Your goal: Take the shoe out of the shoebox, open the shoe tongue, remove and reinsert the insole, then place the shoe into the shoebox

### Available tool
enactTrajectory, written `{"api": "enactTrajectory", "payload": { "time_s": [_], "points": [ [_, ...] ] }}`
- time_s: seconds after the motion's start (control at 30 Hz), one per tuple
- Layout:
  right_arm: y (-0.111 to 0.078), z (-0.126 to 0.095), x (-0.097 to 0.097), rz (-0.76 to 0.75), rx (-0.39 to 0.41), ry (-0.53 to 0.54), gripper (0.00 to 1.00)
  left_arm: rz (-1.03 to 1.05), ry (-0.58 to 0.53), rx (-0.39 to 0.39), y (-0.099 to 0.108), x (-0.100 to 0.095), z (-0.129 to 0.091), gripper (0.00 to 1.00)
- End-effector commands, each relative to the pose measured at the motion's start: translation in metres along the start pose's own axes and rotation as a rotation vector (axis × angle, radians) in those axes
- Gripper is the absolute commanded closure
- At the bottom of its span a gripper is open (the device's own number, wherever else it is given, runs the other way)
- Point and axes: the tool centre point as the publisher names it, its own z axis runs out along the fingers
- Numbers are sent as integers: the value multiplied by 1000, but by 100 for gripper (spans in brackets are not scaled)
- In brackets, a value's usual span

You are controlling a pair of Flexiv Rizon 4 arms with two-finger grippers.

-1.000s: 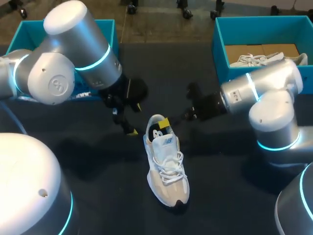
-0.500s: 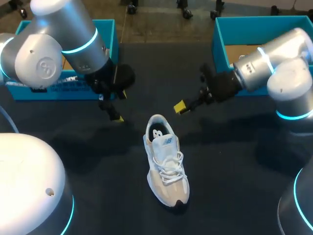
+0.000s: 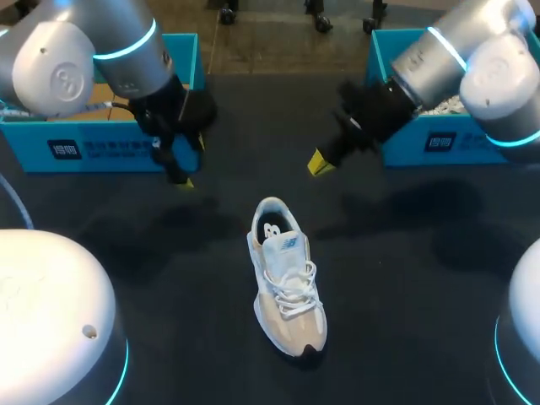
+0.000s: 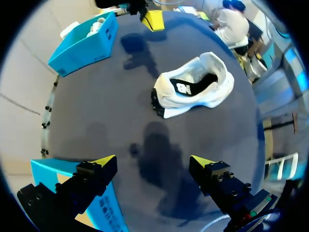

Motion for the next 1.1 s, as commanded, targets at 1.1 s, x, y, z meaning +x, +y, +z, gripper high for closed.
{"api": "enactTrajectory", "payload": {
  "time_s": [1.1],
  "points": [
    [-23, 63, 42, 32, -10, -523, 100, 389, 134, 111, 56, -33, -54, 0]
  ]
}}
